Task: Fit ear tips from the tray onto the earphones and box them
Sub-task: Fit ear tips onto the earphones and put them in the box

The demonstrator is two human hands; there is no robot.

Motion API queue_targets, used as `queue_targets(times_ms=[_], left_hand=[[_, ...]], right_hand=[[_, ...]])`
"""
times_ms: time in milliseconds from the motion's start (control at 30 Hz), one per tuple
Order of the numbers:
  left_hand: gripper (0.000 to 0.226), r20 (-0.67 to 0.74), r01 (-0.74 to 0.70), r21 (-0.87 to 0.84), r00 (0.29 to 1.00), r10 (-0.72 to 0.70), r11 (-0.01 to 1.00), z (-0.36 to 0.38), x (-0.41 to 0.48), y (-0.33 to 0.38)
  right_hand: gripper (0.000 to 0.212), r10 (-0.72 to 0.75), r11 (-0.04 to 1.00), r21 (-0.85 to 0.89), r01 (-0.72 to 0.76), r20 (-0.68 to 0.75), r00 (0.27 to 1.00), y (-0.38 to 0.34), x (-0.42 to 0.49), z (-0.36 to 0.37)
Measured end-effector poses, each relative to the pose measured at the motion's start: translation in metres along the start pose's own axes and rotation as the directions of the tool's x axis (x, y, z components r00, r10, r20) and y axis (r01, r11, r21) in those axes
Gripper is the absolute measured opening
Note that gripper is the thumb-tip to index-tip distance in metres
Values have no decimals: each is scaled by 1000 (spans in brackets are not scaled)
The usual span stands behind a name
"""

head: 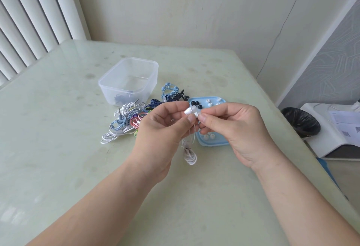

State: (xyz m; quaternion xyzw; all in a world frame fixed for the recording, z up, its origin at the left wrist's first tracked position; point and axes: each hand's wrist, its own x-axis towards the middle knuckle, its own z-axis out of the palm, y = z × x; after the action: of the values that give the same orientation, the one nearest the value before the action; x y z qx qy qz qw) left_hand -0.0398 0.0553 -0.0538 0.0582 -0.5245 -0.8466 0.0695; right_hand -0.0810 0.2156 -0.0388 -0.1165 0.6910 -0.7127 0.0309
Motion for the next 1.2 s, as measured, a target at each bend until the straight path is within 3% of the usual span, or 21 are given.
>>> queue_targets(times_ms=[400, 533, 633, 933, 1200], left_hand=[[24, -31, -6, -14, 999, 6, 1000, -3, 1, 5], [24, -20, -9, -15, 1000, 9, 1000, -1, 0, 5], [22, -5, -4, -34, 1000, 4, 999, 1, -1, 6], [22, -11, -6, -13, 1000, 6, 1000, -1, 0, 5], [21, 0, -27, 33, 1000, 27, 999, -1, 0, 5]], right_hand=[[13, -98, 995, 22, 100, -50, 994, 8, -4, 15], [7, -21, 993, 112, 25, -34, 999, 5, -2, 12], [14, 33, 985, 167, -28, -29, 999, 2, -1, 9], [5, -62, 997, 53, 63, -29, 998, 6, -2, 9], [7, -48, 992, 114, 51, -31, 998, 3, -3, 9]])
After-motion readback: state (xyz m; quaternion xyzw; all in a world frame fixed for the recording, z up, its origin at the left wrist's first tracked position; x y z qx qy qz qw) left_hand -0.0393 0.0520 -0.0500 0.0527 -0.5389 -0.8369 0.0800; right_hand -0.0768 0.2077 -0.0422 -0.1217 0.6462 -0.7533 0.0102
